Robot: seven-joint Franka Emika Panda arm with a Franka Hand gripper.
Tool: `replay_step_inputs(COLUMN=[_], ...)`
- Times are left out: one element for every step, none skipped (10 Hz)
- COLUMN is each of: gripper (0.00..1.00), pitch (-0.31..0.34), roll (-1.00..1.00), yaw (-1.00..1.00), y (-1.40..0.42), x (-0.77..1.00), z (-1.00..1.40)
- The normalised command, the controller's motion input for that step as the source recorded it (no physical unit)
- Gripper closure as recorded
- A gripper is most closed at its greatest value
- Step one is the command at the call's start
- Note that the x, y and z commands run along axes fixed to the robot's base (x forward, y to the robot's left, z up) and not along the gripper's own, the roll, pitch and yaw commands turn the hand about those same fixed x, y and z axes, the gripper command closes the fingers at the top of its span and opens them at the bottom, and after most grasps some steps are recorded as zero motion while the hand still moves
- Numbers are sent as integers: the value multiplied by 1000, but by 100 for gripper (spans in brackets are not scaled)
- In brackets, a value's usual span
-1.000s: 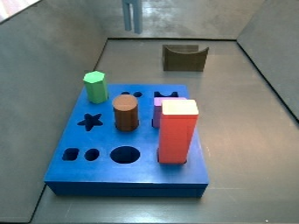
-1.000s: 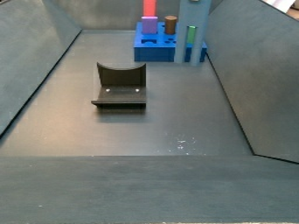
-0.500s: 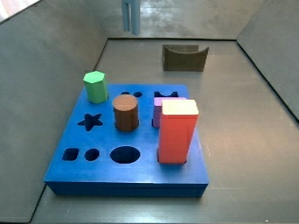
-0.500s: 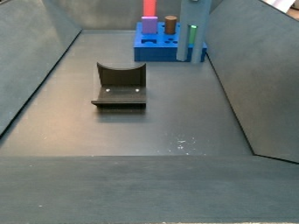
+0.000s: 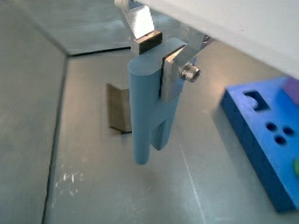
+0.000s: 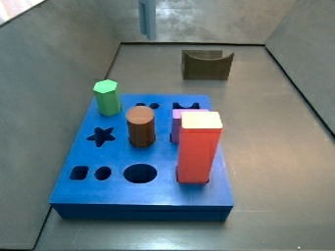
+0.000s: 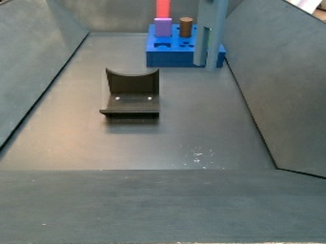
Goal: Pick up the square-circle object. Move up. Rotate the square-circle object. Place the square-circle object on the fixture. Regrasp the square-circle object. Move to above the board. Insert the square-circle object.
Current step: Rotate the square-circle object.
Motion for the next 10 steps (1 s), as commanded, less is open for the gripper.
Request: replay_step_inputs(gripper=[100, 100, 100, 100, 100, 100, 100, 100, 100, 100], pitch=[89, 92, 90, 90, 59, 62, 81, 84, 83, 81], roll=[-164, -169, -169, -169, -114, -121, -159, -168, -168, -168], yaw=[-1000, -804, -483, -365, -1000, -1000, -1000, -820, -570, -330], y=[24, 24, 23, 23, 0, 1, 2, 5, 7, 8], x=[8, 9, 12, 13, 0, 1, 3, 5, 8, 10], z=[2, 3, 7, 7, 0, 1, 3, 6, 8, 11])
